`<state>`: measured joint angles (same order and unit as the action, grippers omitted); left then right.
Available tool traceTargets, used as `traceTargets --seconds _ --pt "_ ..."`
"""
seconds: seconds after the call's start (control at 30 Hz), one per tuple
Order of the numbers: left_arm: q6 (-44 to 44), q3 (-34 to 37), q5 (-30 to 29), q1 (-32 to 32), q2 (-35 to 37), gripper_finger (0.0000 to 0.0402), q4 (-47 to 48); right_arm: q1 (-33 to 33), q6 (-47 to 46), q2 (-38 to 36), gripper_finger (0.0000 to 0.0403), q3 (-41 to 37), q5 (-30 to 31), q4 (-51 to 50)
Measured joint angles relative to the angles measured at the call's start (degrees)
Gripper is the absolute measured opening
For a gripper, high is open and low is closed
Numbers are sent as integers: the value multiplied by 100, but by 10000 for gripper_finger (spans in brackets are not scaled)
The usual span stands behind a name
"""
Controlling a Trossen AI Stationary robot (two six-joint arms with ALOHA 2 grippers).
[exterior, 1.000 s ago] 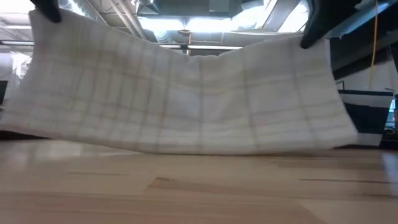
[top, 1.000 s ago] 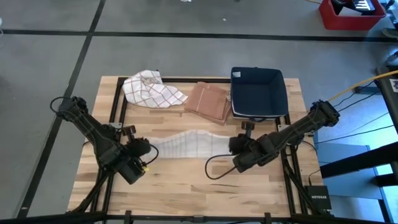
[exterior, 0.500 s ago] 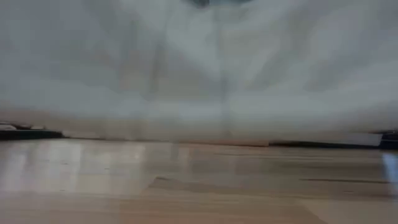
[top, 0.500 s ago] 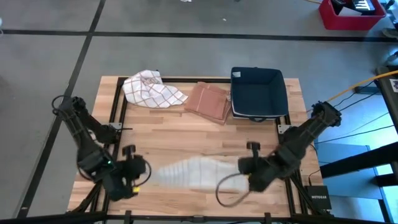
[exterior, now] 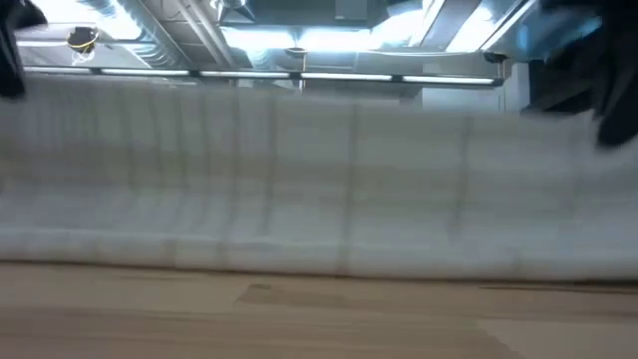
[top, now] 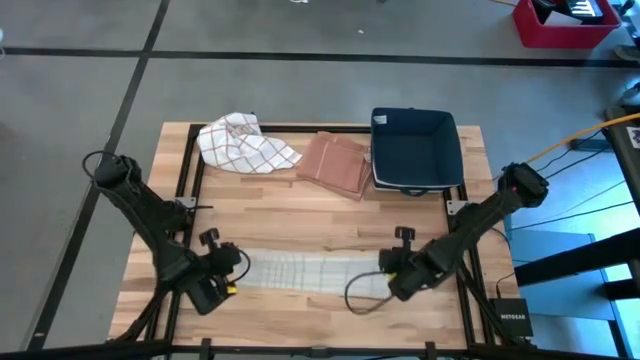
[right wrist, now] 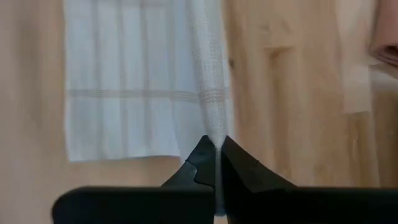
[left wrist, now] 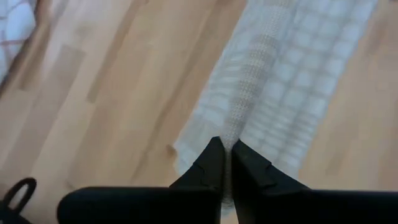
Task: Fold towel
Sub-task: Fold the bottom white towel
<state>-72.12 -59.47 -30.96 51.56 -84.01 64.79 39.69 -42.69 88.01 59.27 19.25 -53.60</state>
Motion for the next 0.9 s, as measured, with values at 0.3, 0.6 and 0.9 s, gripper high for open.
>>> traceTargets --seconds 0.3,0.6,0.9 --pt "472 753 -414 -586 2 10 -126 -522 248 -2 11 -776 653 500" --pt "669 941 -396 -919 -2 41 -235 -609 154 -2 54 -792 608 521" --pt "671 519 162 -1297 31 143 514 -608 -67 -2 174 -432 169 -715"
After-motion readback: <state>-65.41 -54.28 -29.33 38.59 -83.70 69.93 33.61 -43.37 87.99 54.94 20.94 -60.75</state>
